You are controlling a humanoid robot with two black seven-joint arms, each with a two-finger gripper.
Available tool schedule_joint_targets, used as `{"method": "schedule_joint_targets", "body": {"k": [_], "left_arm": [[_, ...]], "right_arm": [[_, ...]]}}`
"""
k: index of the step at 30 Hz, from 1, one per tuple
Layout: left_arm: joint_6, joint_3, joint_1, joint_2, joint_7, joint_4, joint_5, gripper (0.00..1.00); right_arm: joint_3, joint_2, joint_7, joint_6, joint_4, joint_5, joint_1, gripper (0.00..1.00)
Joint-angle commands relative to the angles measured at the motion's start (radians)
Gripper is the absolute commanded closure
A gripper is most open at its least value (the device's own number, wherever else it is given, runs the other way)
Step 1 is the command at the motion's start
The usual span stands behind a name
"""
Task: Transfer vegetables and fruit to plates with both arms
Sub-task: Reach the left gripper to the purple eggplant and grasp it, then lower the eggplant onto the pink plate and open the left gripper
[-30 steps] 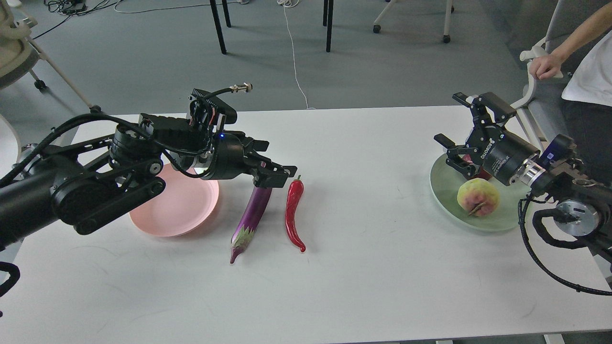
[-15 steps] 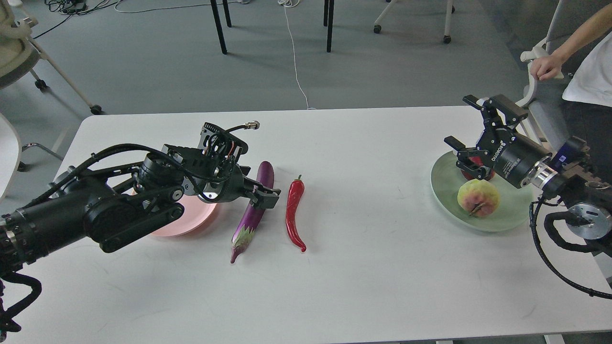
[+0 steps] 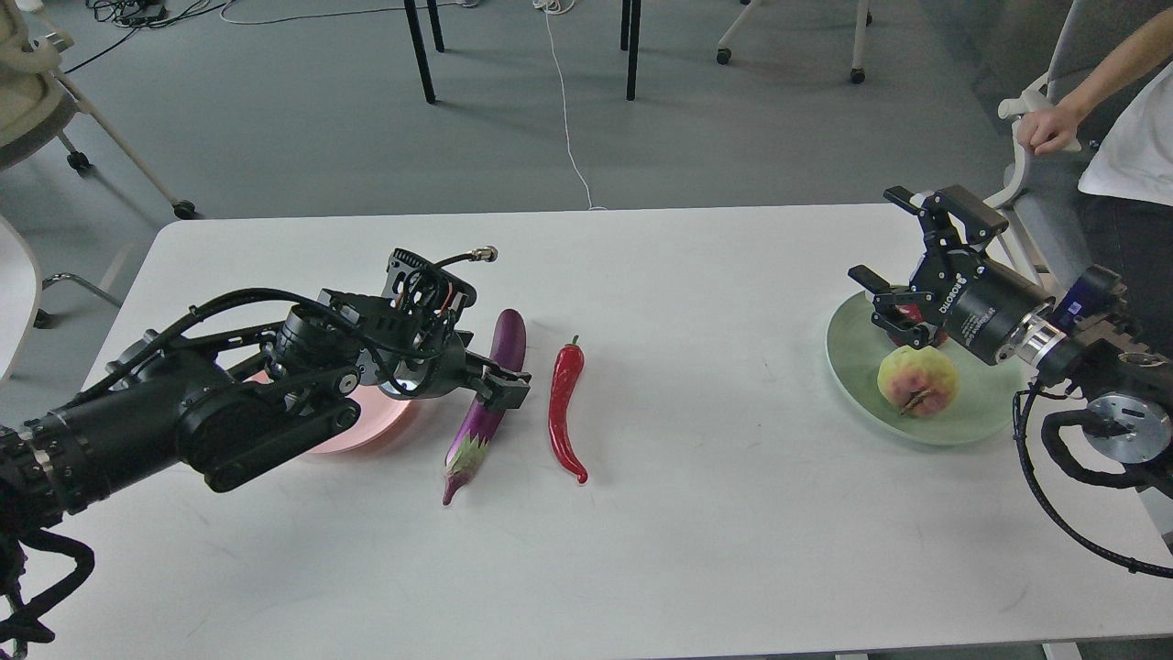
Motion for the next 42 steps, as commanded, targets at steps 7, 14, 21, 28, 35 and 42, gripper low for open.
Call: {"method": "schedule_joint_targets", "body": {"k": [7, 14, 21, 28, 35, 42], "left_arm": [[0.000, -0.002, 0.016, 0.001, 0.000, -0.007, -0.048, 0.19], [0.000, -0.003, 0.016, 0.003, 0.000, -0.009, -0.057, 0.76], [0.000, -0.020, 0.005, 0.013, 0.007, -0.021, -0.124, 0.83], [0.000, -0.023, -0.074, 0.079, 0.007, -0.081, -0.210, 0.83], [0.000, -0.022, -0.128, 0.257, -0.011, -0.170, -0.216, 0.81], [0.000, -0.005, -0.115, 0.412, -0.040, -0.190, -0.215, 0.81]], "right_arm": [[-0.006, 0.000, 0.000, 0.000, -0.001, 0.000, -0.001, 0.01], [-0.008, 0.000, 0.000, 0.000, -0.001, -0.002, -0.003, 0.01], [-0.011, 0.000, 0.000, -0.002, -0.001, -0.019, -0.006, 0.01], [-0.012, 0.002, 0.000, -0.002, -0.003, -0.022, -0.006, 0.01], [-0.012, 0.002, 0.000, -0.002, -0.003, -0.034, -0.008, 0.01], [-0.012, 0.011, 0.000, -0.002, -0.004, -0.034, -0.015, 0.01]]}}
